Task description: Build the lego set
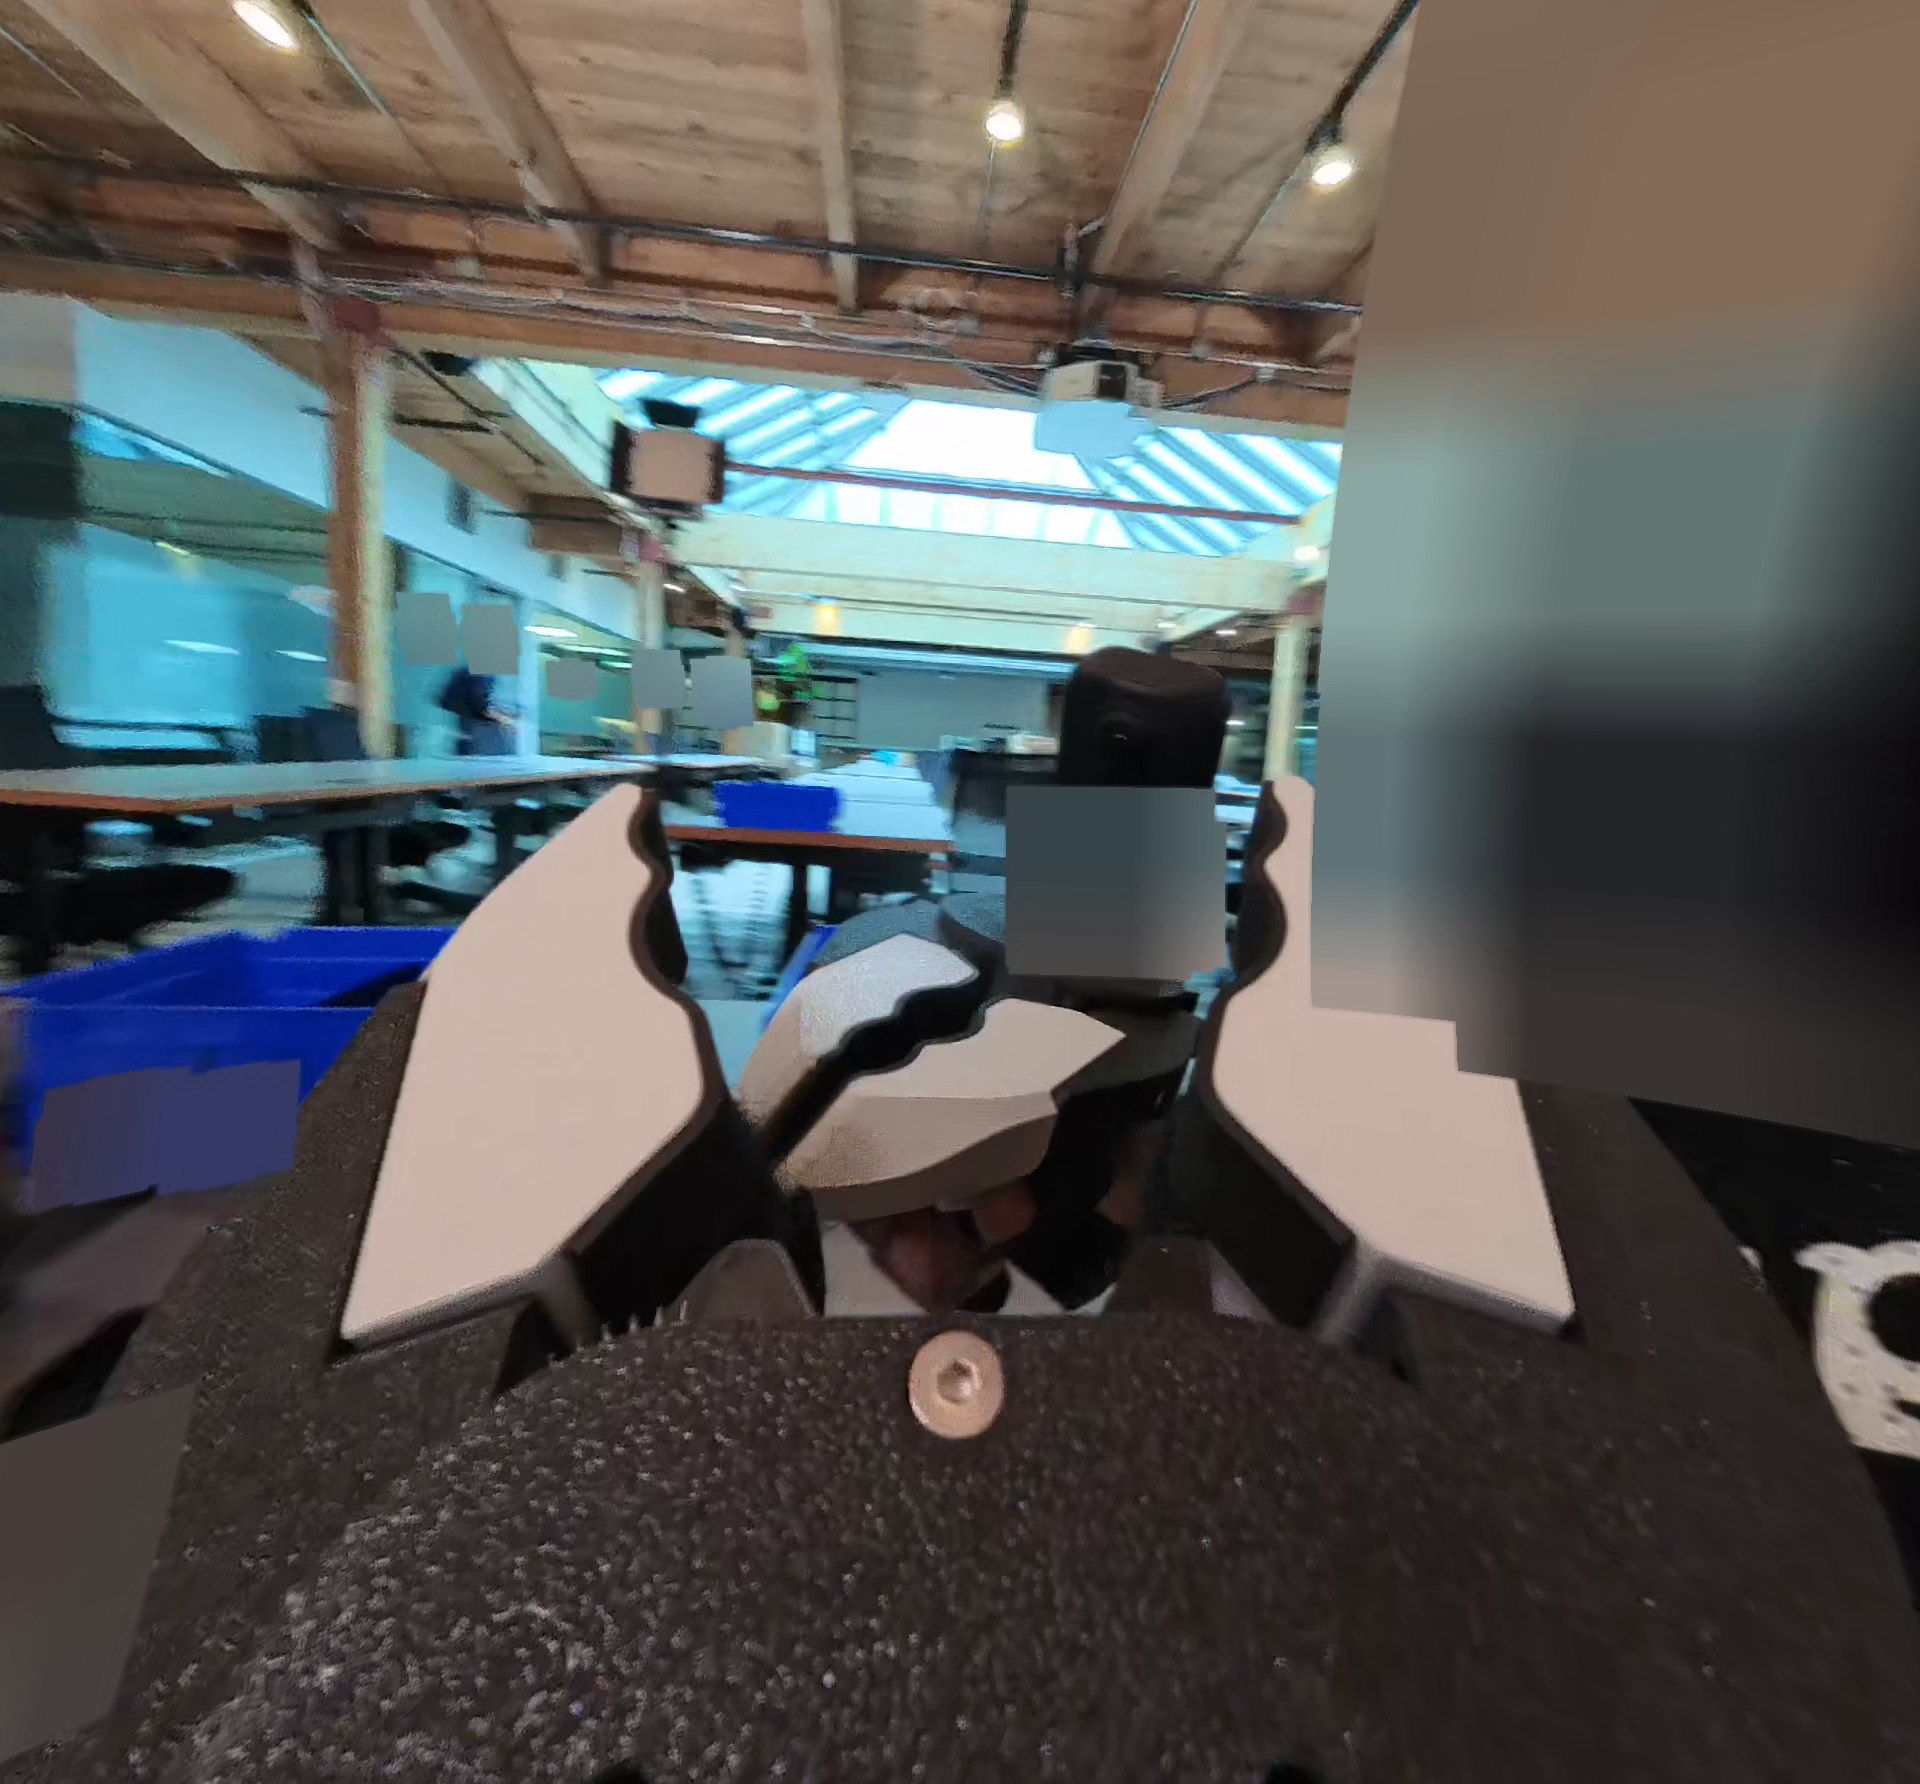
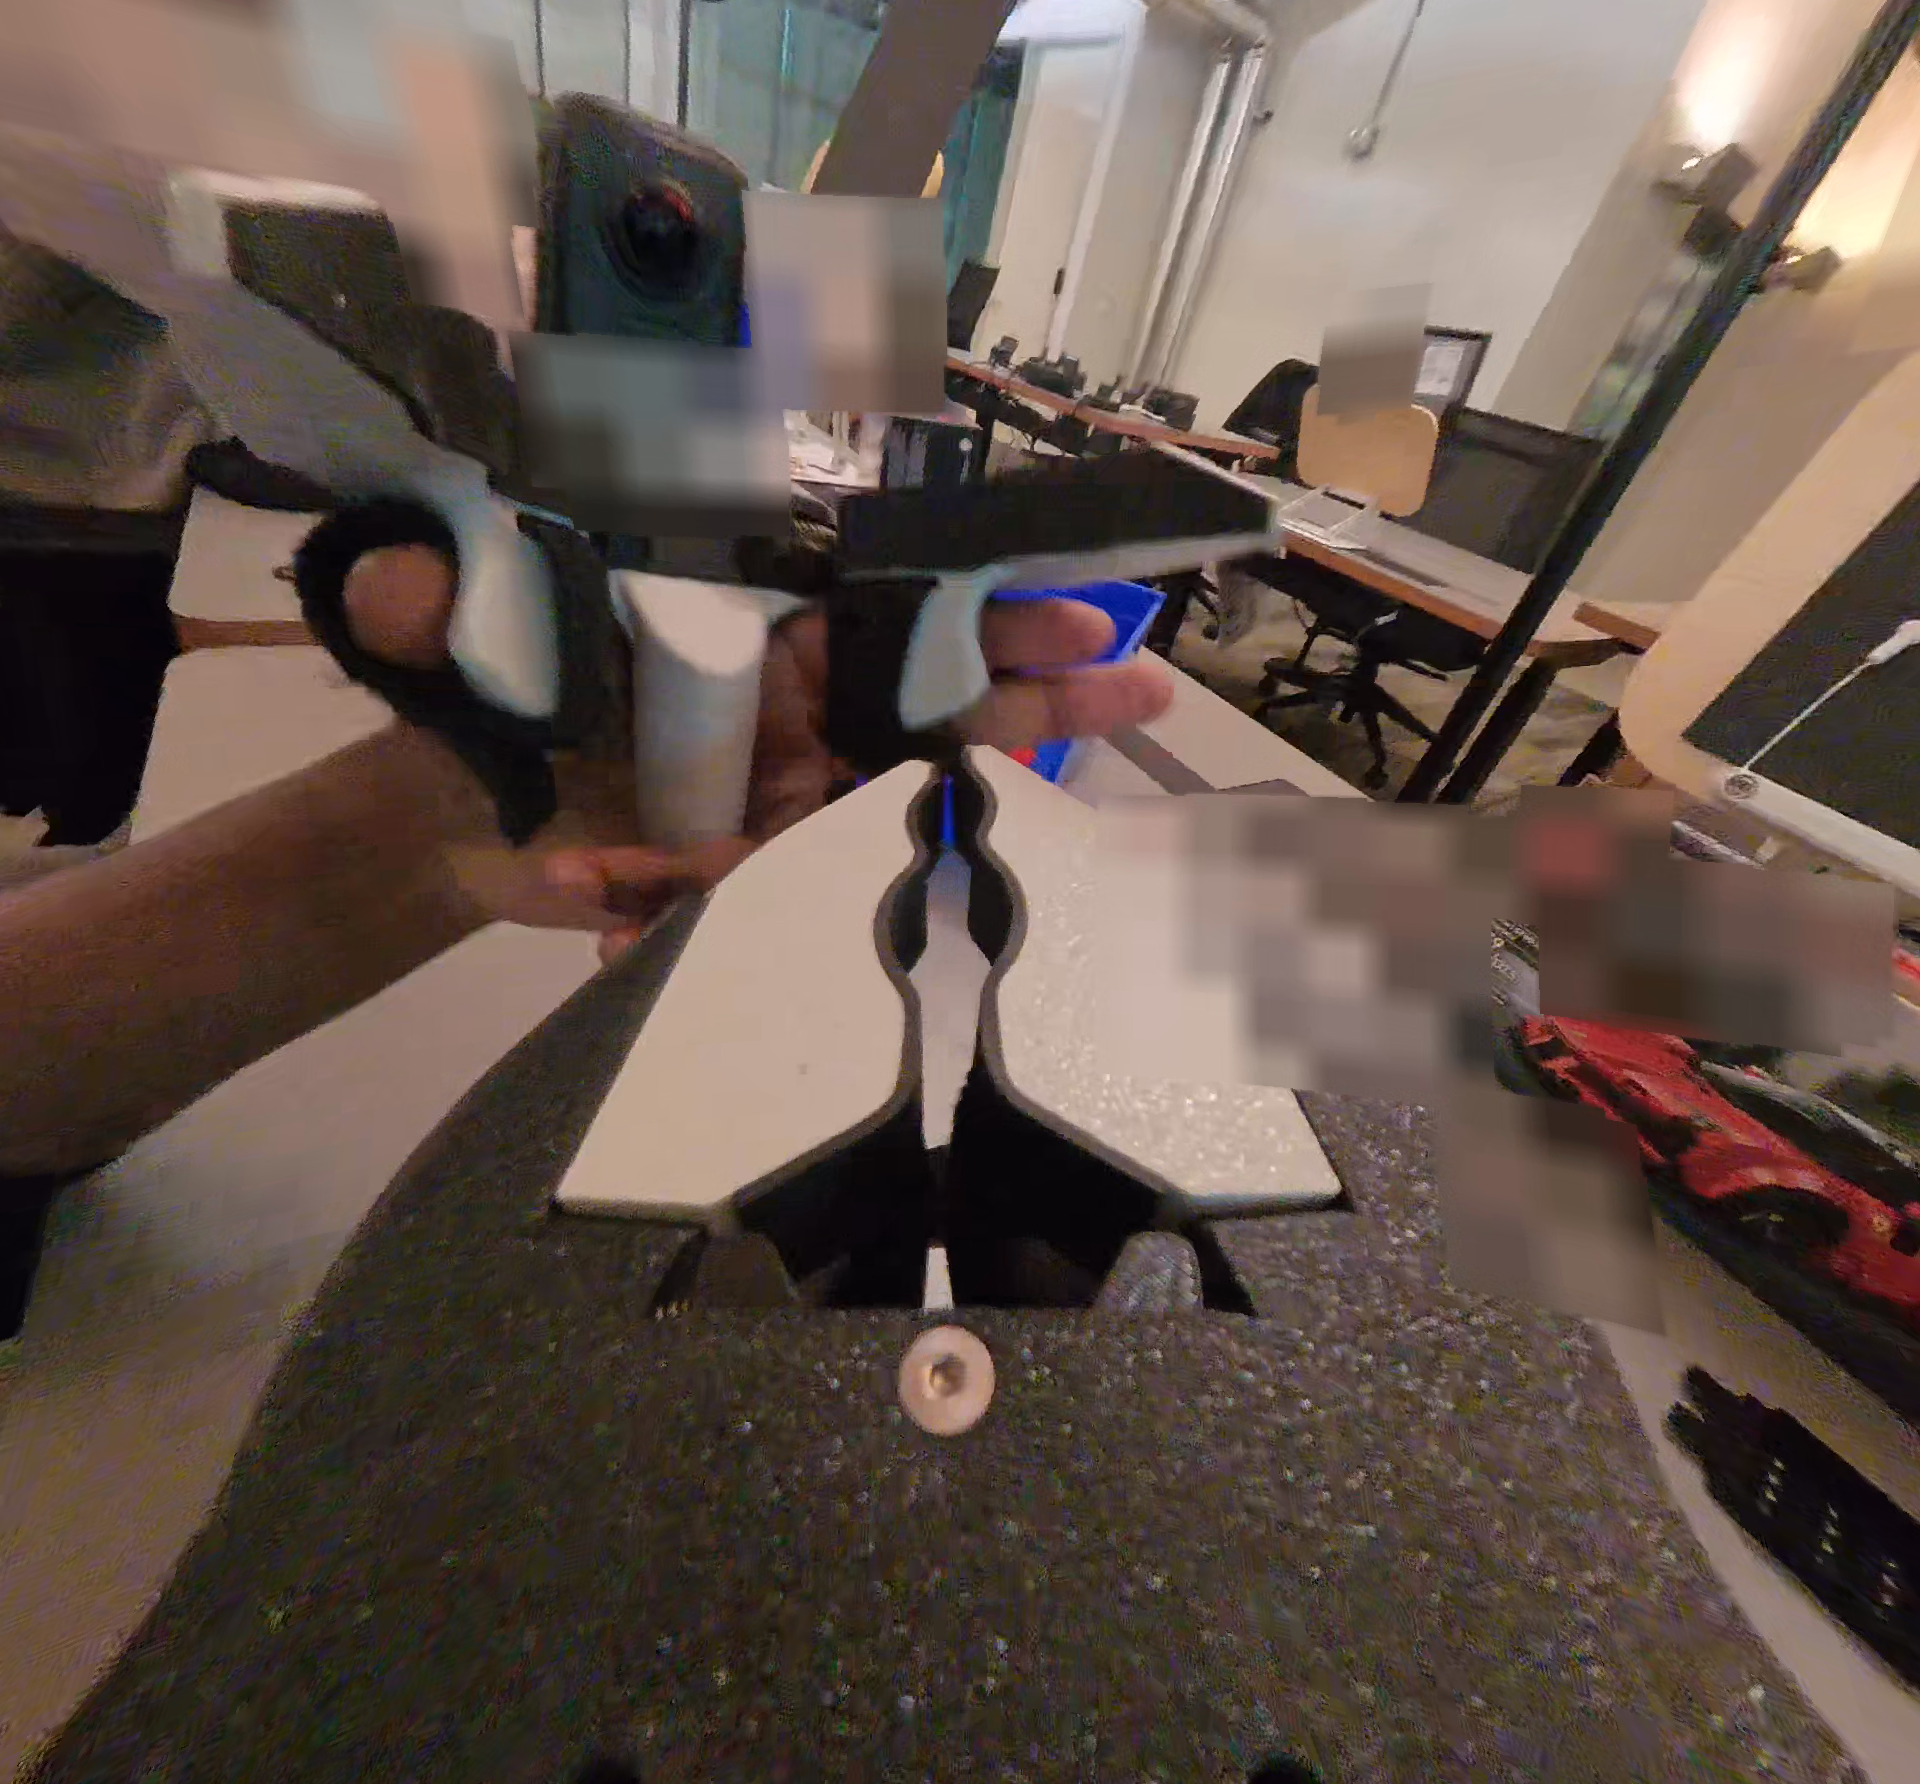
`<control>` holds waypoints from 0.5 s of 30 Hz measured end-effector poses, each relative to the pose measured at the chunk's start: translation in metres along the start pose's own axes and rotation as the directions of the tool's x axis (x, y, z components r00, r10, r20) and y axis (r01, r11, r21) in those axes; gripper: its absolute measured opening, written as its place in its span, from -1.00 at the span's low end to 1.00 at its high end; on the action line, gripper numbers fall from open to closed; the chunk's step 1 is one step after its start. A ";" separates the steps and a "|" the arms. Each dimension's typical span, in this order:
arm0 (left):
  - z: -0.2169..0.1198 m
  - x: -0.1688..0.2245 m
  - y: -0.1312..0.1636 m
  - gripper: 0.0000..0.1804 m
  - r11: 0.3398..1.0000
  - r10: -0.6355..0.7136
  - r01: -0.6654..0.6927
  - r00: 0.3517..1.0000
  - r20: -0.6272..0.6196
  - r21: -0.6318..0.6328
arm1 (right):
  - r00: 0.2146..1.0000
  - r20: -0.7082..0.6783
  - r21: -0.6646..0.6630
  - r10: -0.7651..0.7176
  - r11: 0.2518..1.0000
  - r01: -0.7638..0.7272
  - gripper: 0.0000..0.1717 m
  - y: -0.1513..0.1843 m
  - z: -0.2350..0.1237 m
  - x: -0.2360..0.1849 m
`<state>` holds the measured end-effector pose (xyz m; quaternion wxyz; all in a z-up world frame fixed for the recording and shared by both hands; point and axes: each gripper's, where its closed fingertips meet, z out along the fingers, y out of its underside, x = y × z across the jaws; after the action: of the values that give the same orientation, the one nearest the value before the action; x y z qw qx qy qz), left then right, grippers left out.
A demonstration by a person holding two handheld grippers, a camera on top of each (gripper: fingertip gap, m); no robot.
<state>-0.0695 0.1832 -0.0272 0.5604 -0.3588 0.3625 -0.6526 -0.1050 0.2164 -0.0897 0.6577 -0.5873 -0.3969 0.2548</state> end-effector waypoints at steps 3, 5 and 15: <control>-0.040 -0.025 -0.032 -0.13 0.986 0.164 -0.160 0.960 0.228 -0.039 | 0.999 -0.048 -0.074 -0.024 0.997 0.020 -0.68 0.013 0.014 0.031; -0.082 -0.049 -0.042 -0.33 0.956 0.281 -0.211 0.862 0.421 -0.205 | 1.000 0.030 -0.256 -0.002 0.967 0.010 -0.48 0.049 0.034 0.045; -0.242 -0.053 -0.132 -0.58 0.947 0.198 -0.320 0.596 0.779 0.004 | 0.956 -0.064 -0.666 0.287 0.702 -0.255 -0.35 0.181 0.173 0.129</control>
<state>-0.3371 0.2674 -0.0311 0.7739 -0.5040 0.0895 -0.3728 -0.1520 0.4510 -0.2386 0.3504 -0.8292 -0.3854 0.2028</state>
